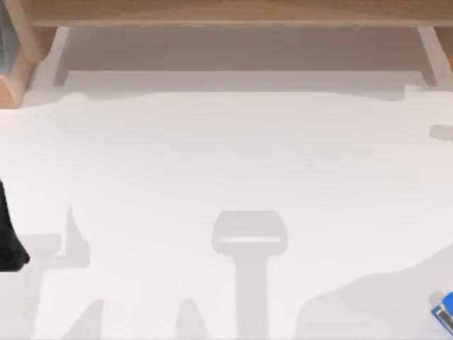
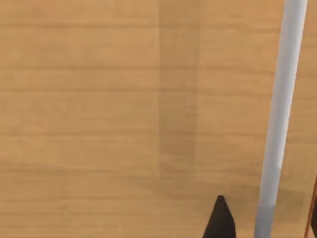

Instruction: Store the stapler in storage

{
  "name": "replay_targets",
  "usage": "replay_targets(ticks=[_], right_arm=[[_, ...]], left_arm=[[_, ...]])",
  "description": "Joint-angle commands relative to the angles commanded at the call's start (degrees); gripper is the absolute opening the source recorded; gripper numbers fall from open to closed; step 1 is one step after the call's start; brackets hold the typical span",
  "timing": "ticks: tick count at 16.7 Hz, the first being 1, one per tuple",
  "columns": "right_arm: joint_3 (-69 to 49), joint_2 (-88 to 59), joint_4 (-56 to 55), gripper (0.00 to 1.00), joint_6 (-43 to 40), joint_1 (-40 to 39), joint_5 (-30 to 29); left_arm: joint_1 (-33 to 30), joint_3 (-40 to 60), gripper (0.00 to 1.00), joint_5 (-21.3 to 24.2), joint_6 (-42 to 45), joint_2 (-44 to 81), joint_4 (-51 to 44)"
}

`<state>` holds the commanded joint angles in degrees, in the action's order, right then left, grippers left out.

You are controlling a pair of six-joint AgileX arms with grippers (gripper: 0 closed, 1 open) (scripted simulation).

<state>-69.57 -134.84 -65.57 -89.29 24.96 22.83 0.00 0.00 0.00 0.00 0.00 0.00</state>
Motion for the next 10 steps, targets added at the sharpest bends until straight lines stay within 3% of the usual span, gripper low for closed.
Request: replay_targets(ticks=[2,3,10], right_arm=[[0.00,0.00,0.00,0.02,0.00,0.00,0.00],[0.00,0.00,0.00,0.00,0.00,0.00,0.00],[0.00,0.00,0.00,0.00,0.00,0.00,0.00]], left_arm=[[0.00,0.00,1.00,0.00,0.00,0.00,0.00],[0.00,0.00,1.00,0.00,0.00,0.00,0.00],[0.00,0.00,1.00,0.00,0.00,0.00,0.00]])
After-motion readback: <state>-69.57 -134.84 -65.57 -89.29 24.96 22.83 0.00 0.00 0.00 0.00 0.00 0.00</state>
